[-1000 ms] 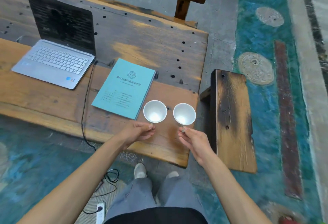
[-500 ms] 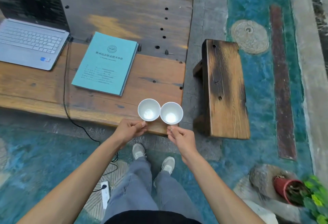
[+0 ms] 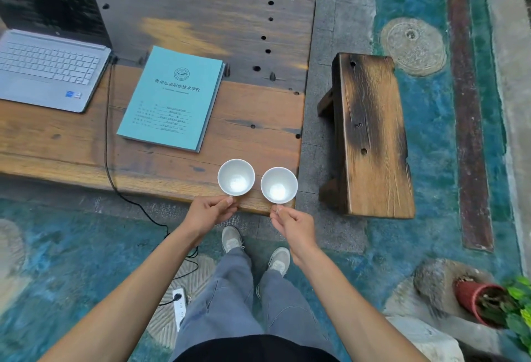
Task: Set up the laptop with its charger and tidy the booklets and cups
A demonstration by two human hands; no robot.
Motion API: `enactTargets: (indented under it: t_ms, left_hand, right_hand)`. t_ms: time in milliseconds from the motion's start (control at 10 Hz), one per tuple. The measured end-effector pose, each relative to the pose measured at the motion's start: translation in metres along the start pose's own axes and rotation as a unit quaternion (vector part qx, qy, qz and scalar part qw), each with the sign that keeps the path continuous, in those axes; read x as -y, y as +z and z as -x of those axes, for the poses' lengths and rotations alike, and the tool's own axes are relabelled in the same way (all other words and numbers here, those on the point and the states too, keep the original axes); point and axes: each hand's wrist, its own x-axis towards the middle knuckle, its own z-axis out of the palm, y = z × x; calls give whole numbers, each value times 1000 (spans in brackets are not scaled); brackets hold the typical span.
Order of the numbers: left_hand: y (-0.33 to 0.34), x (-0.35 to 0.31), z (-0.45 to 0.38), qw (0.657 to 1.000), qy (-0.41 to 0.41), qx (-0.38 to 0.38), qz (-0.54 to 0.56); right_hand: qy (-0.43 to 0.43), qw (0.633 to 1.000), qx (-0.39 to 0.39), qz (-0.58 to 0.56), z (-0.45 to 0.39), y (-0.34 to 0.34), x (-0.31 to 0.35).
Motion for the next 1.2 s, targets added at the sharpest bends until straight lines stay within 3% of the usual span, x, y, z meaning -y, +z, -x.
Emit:
enactTargets:
  t_ms: [900, 1100, 1200]
  left_hand:
    - [-11, -2, 1, 999, -24, 38, 15]
    - [-11, -6, 13, 1000, 8, -8, -11]
    - [-11, -15, 20, 996, 32, -62, -54]
  right_hand:
    - [29, 999, 38, 11, -5, -14, 4]
    - [-5, 996, 10, 94, -2, -31, 20]
    - [-83, 972, -34, 216, 1, -43, 39]
